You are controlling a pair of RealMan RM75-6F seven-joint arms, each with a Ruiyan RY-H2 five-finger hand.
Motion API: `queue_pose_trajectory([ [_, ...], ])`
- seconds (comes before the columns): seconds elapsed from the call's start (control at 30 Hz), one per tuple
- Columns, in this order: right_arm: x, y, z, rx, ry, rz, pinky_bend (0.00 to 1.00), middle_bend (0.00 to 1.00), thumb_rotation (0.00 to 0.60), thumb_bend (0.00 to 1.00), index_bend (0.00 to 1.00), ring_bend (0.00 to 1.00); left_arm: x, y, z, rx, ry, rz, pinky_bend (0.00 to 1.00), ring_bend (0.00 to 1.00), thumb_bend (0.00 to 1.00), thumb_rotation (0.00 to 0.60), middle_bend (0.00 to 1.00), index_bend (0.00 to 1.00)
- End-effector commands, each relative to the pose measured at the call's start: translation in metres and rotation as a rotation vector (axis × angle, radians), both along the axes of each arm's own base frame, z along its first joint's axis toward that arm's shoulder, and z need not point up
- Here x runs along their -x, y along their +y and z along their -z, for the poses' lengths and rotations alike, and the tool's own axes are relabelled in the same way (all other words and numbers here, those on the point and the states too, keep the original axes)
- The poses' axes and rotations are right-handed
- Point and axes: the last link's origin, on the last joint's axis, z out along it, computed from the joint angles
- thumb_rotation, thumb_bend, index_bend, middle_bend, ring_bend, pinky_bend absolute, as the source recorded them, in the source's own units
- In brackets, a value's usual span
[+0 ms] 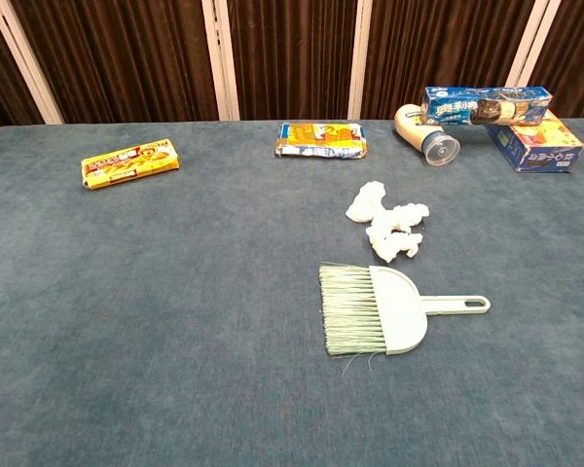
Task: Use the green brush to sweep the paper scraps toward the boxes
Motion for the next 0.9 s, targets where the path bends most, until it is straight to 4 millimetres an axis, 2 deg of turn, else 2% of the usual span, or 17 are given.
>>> queue_pose_trajectory([
  [0.03, 0.000, 0.001, 0.000, 0.002, -0.002, -0.002, 0.09, 0.00, 0.600, 0.31, 0.00, 0.00, 0.000, 0.000, 0.000, -0.001, 0.000, 0.000, 0.00, 0.00, 0.05, 0.600, 0.00, 0.00],
  [0.37, -0.002, 0.001, 0.001, -0.007, -0.021, -0.007, 0.09, 0.00, 0.600, 0.31, 0.00, 0.00, 0.000, 0.000, -0.001, -0.009, -0.004, -0.003, 0.00, 0.00, 0.05, 0.600, 0.00, 0.00],
  [0.43, -0.005, -0.002, 0.004, -0.016, -0.038, -0.015, 0.13, 0.00, 0.600, 0.31, 0.00, 0.01, 0.001, 0.001, -0.002, -0.013, -0.009, -0.004, 0.00, 0.00, 0.05, 0.600, 0.00, 0.00],
  [0.5, -0.008, -0.004, 0.006, -0.025, -0.052, -0.017, 0.29, 0.03, 0.600, 0.31, 0.00, 0.10, 0.001, 0.001, -0.002, -0.012, -0.010, -0.004, 0.00, 0.00, 0.05, 0.600, 0.00, 0.00],
  [0.53, -0.009, -0.006, 0.008, -0.026, -0.056, -0.019, 0.36, 0.07, 0.600, 0.31, 0.00, 0.16, 0.001, 0.001, -0.002, -0.011, -0.011, -0.004, 0.00, 0.00, 0.05, 0.600, 0.00, 0.00],
  [0.6, -0.012, -0.011, 0.010, -0.030, -0.062, -0.024, 0.55, 0.28, 0.600, 0.31, 0.00, 0.39, 0.000, 0.001, -0.002, -0.009, -0.011, -0.002, 0.00, 0.00, 0.05, 0.600, 0.00, 0.00],
  [0.7, -0.019, -0.021, 0.017, -0.047, -0.078, -0.036, 0.75, 0.57, 0.600, 0.31, 0.00, 0.68, 0.000, 0.001, -0.001, -0.008, -0.012, 0.001, 0.00, 0.00, 0.05, 0.600, 0.00, 0.00],
  [0.8, -0.029, -0.036, 0.027, -0.079, -0.078, -0.058, 0.88, 0.76, 0.600, 0.31, 0.00, 0.86, 0.000, 0.001, -0.001, -0.007, -0.010, 0.002, 0.00, 0.00, 0.05, 0.600, 0.00, 0.00],
  [0.83, -0.032, -0.041, 0.030, -0.087, -0.073, -0.067, 0.90, 0.80, 0.600, 0.31, 0.01, 0.89, -0.001, 0.001, -0.001, -0.007, -0.010, 0.002, 0.00, 0.00, 0.05, 0.600, 0.00, 0.00],
  [0.9, -0.038, -0.050, 0.037, -0.106, -0.062, -0.085, 0.96, 0.89, 0.600, 0.31, 0.12, 0.97, -0.001, 0.001, -0.001, -0.007, -0.010, 0.003, 0.00, 0.00, 0.05, 0.600, 0.00, 0.00],
])
